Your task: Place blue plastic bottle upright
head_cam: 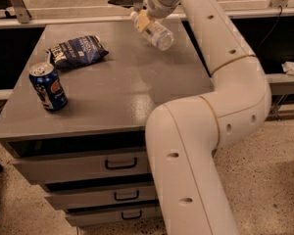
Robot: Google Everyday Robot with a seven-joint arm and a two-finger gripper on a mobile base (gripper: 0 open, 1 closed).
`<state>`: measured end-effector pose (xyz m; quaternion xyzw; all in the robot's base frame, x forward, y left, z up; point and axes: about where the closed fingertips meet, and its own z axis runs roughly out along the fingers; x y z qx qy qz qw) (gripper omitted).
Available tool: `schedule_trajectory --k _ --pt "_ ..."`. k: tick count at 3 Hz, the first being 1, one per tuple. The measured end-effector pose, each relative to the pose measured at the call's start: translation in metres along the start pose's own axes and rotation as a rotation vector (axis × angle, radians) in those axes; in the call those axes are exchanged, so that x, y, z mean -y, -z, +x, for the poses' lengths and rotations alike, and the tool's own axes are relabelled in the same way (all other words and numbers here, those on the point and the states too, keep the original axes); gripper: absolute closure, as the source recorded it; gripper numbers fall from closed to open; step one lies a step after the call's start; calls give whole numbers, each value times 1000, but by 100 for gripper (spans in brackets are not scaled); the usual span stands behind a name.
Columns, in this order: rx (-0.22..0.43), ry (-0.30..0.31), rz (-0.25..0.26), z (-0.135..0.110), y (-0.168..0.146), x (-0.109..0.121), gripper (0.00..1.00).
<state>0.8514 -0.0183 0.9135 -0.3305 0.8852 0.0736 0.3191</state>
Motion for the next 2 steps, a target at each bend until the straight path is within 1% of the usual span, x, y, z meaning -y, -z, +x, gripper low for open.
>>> schedule_trajectory --k 1,2 --pt "206 35 -75 -19 39 14 100" --pt "435 74 -186 -28 75 23 100"
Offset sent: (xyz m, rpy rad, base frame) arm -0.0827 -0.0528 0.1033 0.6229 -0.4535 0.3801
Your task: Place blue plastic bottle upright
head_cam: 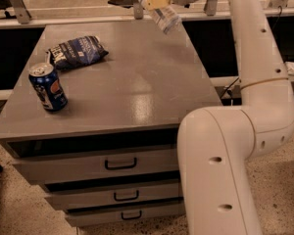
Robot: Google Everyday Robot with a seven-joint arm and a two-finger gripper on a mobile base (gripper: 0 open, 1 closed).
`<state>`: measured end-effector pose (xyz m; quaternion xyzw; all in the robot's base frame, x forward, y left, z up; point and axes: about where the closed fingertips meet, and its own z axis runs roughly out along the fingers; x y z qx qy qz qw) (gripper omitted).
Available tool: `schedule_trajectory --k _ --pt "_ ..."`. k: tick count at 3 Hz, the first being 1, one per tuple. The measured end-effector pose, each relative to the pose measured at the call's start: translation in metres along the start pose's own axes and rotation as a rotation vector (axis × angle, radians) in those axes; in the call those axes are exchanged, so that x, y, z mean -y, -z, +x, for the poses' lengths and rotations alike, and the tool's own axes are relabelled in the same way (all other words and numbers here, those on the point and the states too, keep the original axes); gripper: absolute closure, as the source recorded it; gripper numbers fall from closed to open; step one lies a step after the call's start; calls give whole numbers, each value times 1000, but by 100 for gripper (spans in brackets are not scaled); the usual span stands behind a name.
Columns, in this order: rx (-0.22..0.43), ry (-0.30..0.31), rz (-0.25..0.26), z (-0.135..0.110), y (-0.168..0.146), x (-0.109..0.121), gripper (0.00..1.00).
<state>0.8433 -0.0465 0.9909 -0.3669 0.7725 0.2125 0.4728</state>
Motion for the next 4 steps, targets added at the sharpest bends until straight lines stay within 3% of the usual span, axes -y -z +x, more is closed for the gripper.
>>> schedule_trajectory --k 2,4 --pt "401 17 -232 -23 39 -11 100" --pt "388 14 -234 -23 33 -13 100"
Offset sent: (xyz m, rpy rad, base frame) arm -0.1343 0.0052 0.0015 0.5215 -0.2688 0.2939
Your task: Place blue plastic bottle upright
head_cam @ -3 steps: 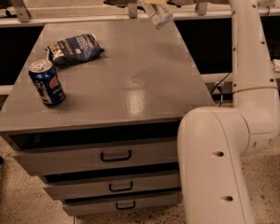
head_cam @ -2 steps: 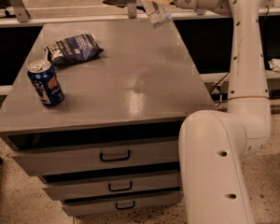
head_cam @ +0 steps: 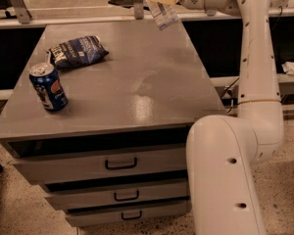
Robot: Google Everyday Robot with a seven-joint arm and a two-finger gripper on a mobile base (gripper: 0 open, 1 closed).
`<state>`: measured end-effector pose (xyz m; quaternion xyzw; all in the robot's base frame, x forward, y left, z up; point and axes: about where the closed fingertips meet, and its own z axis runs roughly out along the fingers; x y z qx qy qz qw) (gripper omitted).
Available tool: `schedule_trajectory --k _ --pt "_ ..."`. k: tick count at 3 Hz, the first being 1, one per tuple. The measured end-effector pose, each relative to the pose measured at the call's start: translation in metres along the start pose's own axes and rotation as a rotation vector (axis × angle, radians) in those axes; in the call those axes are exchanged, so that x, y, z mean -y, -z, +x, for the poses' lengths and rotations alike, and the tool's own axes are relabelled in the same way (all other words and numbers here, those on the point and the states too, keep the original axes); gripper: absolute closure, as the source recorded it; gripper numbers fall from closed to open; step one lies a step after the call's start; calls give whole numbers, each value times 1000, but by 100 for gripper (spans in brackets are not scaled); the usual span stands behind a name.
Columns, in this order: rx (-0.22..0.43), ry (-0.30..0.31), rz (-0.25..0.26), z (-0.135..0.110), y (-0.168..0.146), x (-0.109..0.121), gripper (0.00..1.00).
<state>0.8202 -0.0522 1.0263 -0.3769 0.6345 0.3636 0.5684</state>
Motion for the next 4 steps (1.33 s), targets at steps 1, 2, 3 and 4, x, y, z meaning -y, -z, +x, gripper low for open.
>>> schedule_trajectory --k 1,2,3,4 --pt "34 -44 -49 14 8 -2 100" --pt "108 -127 -74 24 39 7 100" --pt "124 -151 -85 27 62 6 100" --pt "140 -173 -98 30 79 -2 100"
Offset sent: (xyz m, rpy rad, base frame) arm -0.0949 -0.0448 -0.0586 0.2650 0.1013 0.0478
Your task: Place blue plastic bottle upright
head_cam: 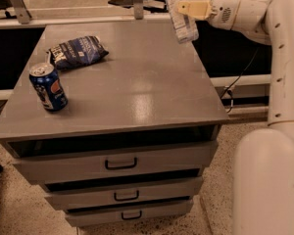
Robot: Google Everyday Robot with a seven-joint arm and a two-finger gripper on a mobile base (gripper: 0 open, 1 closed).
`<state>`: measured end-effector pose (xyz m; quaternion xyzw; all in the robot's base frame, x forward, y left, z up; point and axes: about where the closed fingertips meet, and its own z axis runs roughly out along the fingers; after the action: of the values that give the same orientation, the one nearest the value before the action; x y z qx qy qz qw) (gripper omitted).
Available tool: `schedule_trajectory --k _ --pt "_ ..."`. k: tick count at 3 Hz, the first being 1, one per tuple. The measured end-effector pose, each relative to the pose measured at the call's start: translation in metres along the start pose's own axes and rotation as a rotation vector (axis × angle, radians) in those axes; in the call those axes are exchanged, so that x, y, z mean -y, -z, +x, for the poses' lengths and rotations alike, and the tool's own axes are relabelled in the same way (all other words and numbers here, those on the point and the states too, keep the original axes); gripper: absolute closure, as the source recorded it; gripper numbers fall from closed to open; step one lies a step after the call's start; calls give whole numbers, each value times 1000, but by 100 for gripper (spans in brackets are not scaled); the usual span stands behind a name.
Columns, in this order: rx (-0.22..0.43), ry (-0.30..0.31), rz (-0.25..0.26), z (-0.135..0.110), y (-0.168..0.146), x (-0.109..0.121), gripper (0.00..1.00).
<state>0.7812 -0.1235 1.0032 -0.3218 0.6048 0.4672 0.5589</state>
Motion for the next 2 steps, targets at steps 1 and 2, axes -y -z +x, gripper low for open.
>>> schedule_trajectory --k 1,2 --pt "137 79 43 -38 45 -30 100" --pt "203 139 70 -46 63 -56 100"
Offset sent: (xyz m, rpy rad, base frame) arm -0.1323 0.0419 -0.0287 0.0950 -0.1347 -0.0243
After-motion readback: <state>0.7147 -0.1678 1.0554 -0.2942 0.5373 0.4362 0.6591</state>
